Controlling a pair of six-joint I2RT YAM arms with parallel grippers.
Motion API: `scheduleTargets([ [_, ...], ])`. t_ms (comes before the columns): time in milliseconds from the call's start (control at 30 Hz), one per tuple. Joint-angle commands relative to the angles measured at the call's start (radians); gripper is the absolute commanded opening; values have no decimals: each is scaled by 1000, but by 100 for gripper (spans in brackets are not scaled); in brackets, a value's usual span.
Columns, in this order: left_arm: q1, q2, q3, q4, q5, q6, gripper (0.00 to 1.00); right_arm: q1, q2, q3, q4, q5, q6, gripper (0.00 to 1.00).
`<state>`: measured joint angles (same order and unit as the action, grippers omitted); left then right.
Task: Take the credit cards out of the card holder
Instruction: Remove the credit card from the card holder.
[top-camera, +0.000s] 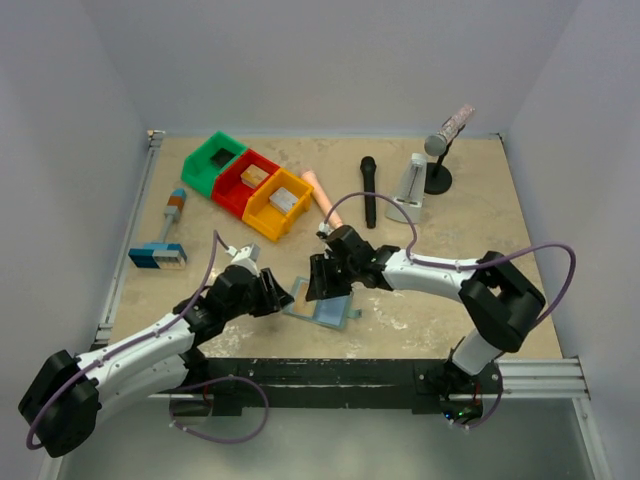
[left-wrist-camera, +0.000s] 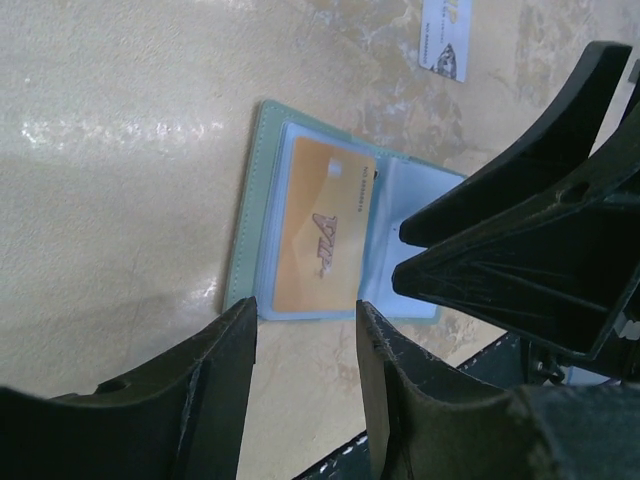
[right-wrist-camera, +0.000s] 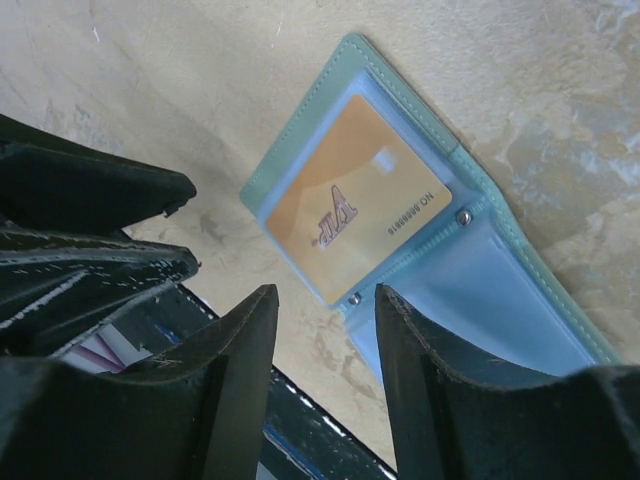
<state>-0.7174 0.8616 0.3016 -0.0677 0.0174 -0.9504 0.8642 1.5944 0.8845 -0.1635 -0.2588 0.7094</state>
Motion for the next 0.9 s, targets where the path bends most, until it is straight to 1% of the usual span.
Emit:
scheduleTargets([
  [0,4,-10,-22,49,-13,-10,48,6,48,73,3,-20,-17,48],
  [267,4,-12,-42,48,-11,-5,48,6,117,80,-11,-40,-57,48],
  [467,3,-16,-52,51,-7,-1,48,6,114,19,25,-39,-50,48],
  [567,4,-4,-56,52,3,-1,48,6,121,19,36,-43,-63,48],
  [600,3,0,-58,87,9,-2,48,6,125,24,36,-48,-76,48],
  [767,4,5,-62,91,23,-4,48,6,153,77,-17,-76,-189,41],
  [867,4,-12,-65,83,24,-5,48,6,162,97,-62,-86,-260,39],
])
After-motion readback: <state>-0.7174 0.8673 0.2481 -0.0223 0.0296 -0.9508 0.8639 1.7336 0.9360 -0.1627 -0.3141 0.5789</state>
